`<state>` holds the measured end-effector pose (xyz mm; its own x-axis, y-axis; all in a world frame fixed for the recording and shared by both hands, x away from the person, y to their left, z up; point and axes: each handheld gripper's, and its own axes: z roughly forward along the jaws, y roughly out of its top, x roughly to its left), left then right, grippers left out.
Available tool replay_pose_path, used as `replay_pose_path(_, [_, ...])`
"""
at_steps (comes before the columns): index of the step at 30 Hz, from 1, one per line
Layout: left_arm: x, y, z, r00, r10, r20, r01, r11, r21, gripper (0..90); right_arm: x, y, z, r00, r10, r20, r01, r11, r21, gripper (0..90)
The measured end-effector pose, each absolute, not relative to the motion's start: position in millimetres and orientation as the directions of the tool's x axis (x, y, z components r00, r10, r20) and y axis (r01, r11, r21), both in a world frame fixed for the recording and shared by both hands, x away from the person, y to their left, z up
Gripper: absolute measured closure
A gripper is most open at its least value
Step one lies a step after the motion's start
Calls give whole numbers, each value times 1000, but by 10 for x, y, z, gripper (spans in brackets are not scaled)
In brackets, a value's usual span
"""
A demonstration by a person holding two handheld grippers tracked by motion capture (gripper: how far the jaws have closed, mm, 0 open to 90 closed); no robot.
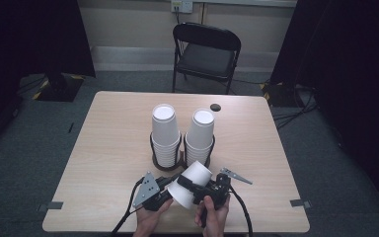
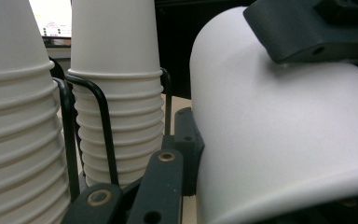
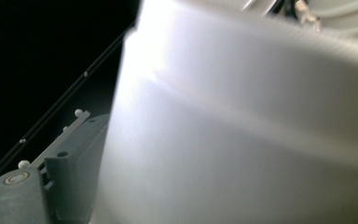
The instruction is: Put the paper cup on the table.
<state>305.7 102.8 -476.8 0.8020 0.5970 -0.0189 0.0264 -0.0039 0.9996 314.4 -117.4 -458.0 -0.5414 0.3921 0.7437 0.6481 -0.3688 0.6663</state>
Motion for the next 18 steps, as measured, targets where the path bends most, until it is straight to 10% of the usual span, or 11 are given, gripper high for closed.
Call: replay_pose_path(18, [3034, 1145, -4797, 833, 550, -64, 109, -50, 993, 864, 3176, -1351, -4547, -614, 527, 587, 491, -328, 807, 118])
